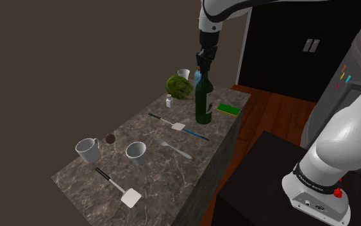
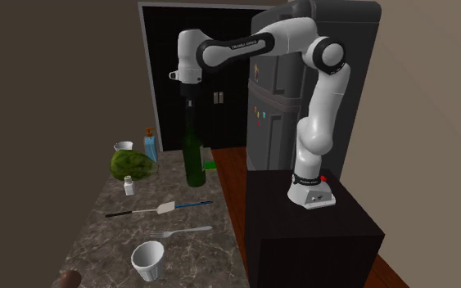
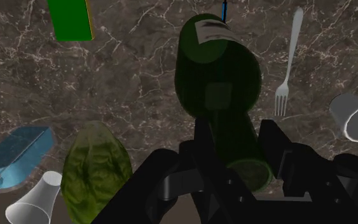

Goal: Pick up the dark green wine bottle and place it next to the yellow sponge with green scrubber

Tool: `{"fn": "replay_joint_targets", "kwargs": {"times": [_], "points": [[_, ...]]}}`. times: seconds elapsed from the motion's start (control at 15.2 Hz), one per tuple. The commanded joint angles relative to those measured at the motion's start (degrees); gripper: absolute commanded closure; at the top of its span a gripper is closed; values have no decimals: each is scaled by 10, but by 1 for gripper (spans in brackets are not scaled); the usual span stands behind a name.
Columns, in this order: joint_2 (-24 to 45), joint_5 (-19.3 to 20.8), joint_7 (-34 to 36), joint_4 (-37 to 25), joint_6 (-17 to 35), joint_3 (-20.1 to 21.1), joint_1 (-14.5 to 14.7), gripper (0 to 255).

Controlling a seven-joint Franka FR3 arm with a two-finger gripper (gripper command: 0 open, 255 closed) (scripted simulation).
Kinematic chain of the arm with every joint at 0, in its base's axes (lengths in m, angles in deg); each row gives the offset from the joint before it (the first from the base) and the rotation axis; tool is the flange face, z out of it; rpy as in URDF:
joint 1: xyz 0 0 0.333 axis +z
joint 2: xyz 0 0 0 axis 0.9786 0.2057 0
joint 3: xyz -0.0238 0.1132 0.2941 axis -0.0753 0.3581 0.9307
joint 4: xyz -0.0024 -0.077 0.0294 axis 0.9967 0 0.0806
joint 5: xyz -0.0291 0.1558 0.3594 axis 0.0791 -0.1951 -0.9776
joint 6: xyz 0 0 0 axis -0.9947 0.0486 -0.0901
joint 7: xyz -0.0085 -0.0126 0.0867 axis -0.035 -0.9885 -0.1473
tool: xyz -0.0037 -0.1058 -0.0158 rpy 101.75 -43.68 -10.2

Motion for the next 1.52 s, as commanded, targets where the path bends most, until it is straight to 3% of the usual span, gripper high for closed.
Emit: {"fn": "replay_joint_targets", "kwargs": {"times": [0.0,0.86,1.19,1.45], "points": [[19,2,-25,-21,-3,-15,-11,255],[184,-9,-176,-221,-42,-91,-85,255],[274,-24,-227,-346,-79,-110,-119,255],[367,-39,-262,-485,-128,-118,-153,255]]}}
